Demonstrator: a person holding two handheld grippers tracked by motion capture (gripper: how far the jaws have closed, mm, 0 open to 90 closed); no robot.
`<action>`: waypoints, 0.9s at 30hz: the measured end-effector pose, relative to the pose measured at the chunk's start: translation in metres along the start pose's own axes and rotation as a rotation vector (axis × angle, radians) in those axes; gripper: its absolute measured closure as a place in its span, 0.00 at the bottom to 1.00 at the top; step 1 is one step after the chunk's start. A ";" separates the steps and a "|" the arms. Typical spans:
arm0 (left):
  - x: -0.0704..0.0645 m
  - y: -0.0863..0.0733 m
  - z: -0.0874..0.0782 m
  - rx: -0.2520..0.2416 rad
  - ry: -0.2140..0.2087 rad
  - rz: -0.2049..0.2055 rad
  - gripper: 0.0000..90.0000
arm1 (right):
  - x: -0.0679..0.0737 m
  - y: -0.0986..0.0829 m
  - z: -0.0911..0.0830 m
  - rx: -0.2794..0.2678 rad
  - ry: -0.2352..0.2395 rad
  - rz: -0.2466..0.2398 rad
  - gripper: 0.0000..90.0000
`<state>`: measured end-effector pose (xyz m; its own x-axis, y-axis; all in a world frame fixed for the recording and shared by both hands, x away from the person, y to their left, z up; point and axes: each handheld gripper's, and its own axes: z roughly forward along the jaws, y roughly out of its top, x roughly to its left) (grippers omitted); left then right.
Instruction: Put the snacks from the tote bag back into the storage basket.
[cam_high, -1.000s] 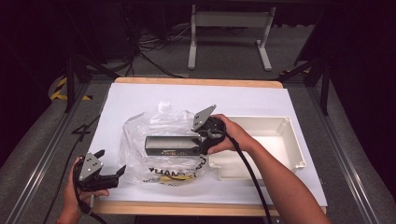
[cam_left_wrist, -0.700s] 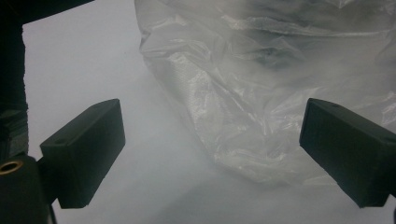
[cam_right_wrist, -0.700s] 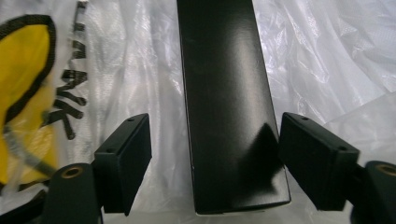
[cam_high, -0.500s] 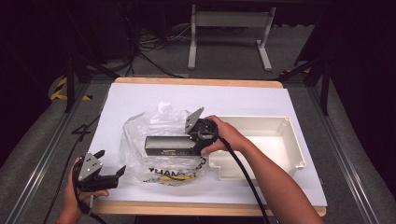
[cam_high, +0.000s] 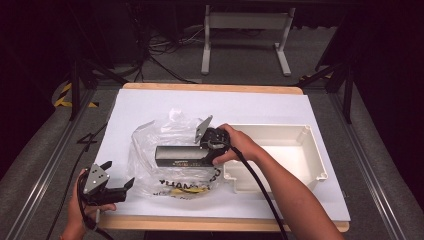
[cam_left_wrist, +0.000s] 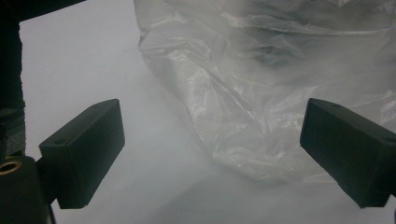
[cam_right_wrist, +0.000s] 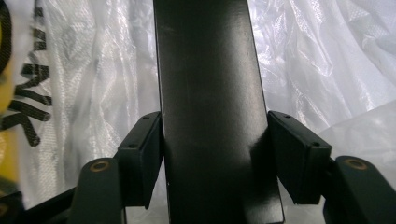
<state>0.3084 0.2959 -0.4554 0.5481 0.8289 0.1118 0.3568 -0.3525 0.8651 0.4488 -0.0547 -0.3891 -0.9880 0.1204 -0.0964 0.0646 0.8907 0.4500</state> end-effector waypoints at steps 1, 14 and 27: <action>0.000 0.000 0.000 -0.001 0.000 -0.001 0.08 | 0.000 0.000 0.000 0.003 -0.002 -0.004 0.45; 0.001 -0.001 0.000 0.000 -0.002 -0.008 0.08 | 0.002 0.005 -0.002 0.012 0.004 -0.070 0.48; 0.002 -0.001 0.000 -0.001 -0.002 -0.014 0.08 | 0.005 0.006 -0.011 -0.049 -0.010 -0.092 0.48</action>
<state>0.3091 0.2983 -0.4563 0.5446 0.8328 0.0990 0.3633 -0.3406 0.8672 0.4429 -0.0538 -0.3773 -0.9880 0.0441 -0.1479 -0.0330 0.8756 0.4818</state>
